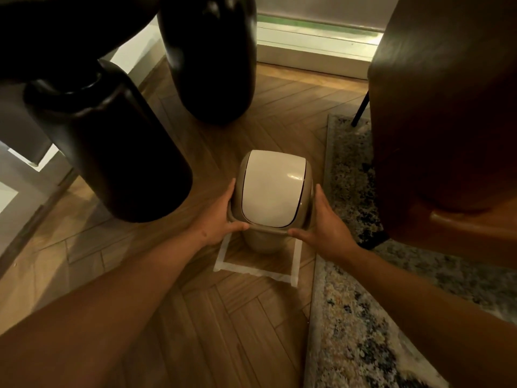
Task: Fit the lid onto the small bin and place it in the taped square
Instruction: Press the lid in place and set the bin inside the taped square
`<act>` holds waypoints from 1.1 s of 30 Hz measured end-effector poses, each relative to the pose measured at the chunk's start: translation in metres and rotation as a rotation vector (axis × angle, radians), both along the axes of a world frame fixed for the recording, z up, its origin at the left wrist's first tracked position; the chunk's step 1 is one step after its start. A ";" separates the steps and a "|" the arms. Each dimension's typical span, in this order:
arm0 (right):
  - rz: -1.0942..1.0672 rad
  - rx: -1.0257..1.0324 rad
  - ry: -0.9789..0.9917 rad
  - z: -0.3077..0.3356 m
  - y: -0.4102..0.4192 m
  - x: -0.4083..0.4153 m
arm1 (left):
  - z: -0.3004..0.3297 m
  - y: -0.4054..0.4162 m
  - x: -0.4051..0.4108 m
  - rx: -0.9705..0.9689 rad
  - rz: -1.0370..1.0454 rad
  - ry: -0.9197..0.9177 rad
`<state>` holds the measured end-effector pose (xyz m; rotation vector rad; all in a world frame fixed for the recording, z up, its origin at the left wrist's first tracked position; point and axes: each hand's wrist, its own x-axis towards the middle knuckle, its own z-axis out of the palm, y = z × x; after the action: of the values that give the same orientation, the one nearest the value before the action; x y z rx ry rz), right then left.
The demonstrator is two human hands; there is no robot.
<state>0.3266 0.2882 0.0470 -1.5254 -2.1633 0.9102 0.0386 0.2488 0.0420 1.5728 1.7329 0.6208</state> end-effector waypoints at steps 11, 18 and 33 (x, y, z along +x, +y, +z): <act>-0.043 -0.024 -0.030 -0.003 -0.003 -0.020 | -0.007 0.005 -0.007 0.001 0.055 -0.088; 0.007 -0.028 -0.089 0.000 0.003 -0.016 | -0.005 0.000 -0.009 -0.006 0.090 -0.166; 0.083 0.118 -0.107 0.000 -0.012 -0.005 | 0.012 -0.012 -0.016 0.205 -0.098 0.184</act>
<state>0.3213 0.2759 0.0470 -1.4692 -2.3265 0.7267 0.0221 0.2363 0.0543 1.8975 1.7559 0.6384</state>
